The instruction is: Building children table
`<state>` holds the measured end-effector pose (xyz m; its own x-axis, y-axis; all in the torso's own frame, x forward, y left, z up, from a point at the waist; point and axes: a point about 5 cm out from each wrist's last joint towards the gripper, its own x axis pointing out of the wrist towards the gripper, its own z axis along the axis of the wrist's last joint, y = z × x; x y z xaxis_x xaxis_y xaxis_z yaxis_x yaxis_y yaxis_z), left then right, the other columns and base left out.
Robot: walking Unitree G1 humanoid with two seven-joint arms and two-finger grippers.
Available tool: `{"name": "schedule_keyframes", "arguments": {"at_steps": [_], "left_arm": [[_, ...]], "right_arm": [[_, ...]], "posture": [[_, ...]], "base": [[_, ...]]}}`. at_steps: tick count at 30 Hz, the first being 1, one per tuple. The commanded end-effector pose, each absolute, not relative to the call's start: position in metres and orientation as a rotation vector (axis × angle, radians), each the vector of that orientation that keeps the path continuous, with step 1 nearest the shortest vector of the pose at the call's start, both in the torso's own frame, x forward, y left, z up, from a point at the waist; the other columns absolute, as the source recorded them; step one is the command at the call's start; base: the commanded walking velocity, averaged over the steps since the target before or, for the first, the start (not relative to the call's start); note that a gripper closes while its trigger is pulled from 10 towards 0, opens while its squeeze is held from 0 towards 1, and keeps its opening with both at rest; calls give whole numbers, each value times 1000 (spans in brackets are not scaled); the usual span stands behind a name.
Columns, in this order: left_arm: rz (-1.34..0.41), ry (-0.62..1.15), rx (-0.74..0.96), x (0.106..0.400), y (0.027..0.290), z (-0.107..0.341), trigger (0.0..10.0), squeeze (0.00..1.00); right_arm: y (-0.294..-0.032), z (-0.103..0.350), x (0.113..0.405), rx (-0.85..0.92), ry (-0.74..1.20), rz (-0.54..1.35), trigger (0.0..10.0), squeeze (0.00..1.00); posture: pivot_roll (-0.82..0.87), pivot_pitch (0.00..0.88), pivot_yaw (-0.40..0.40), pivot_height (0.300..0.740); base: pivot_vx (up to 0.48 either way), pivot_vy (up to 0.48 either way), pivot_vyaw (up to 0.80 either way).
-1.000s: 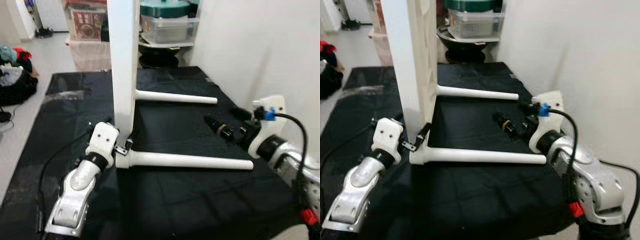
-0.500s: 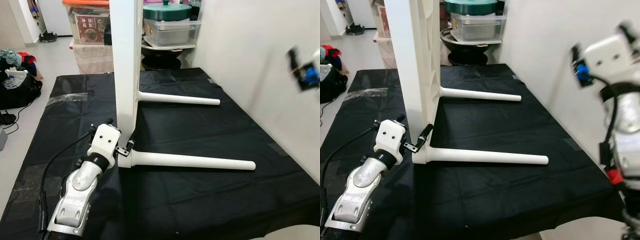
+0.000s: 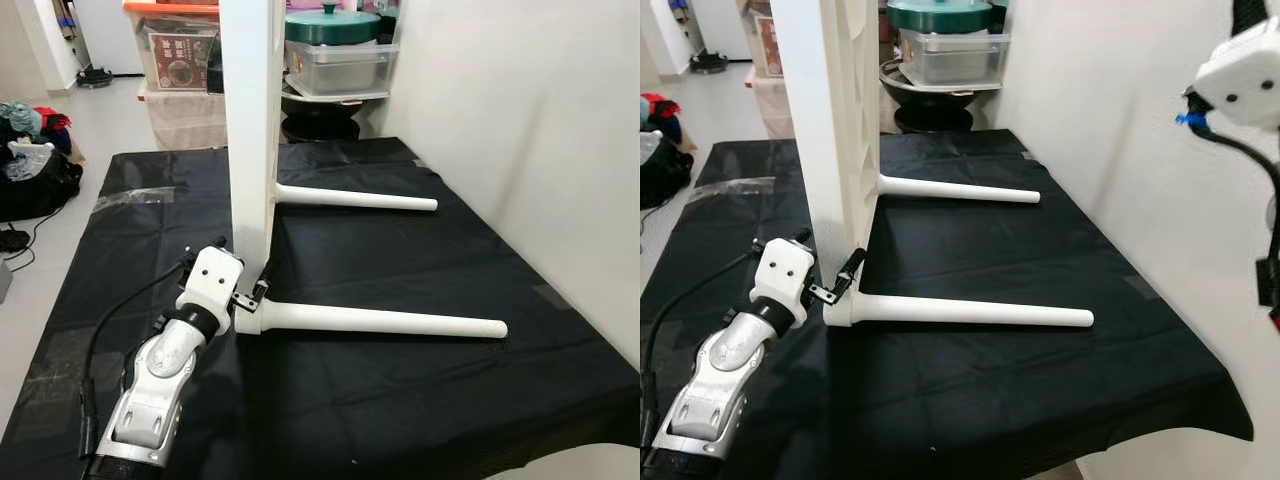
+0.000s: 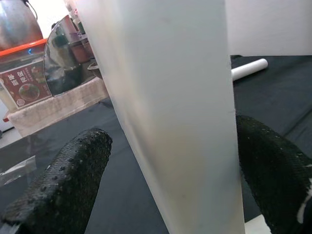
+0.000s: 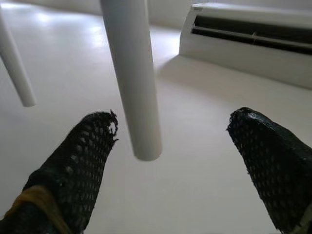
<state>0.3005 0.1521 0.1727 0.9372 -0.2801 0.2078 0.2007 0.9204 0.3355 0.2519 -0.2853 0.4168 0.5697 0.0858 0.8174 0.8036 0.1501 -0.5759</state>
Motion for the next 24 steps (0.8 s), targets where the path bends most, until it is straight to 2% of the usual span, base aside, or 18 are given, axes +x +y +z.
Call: {"name": "schedule_keyframes", "arguments": {"at_steps": [1,14,24], "left_arm": [[-254,-247,322,301,151,170,10000,451],[-252,-246,321,303,149,167,10000,439],[-245,-245,318,302,150,166,10000,431]], "right_arm": [[-285,420,260,-1403,-841,-586,10000,0],[-289,431,288,-1472,-788,-513,10000,0],[-293,444,304,-1474,-761,-567,10000,0]], "posture": [[66,0,-88,740],[69,0,-112,740],[69,0,-120,740]], "base": [[0,0,0],[0,0,0],[0,0,0]]}}
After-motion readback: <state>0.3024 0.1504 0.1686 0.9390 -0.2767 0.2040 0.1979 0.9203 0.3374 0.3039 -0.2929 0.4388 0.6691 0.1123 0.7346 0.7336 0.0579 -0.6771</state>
